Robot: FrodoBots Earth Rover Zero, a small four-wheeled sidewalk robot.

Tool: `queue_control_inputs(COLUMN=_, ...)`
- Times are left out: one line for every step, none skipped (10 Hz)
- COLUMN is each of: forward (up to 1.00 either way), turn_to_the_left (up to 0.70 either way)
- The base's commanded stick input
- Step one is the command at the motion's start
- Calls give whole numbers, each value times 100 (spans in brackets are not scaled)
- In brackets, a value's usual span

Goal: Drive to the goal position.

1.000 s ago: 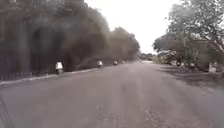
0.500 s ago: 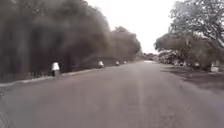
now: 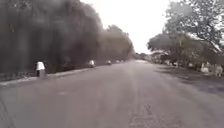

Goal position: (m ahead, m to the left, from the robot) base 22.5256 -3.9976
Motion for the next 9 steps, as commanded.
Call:
queue_control_inputs(forward=70, turn_to_the_left=0)
queue_control_inputs(forward=70, turn_to_the_left=-19)
queue_control_inputs(forward=70, turn_to_the_left=-8)
queue_control_inputs(forward=70, turn_to_the_left=0)
queue_control_inputs(forward=70, turn_to_the_left=0)
queue_control_inputs(forward=70, turn_to_the_left=0)
queue_control_inputs(forward=70, turn_to_the_left=0)
queue_control_inputs(forward=70, turn_to_the_left=0)
queue_control_inputs(forward=70, turn_to_the_left=0)
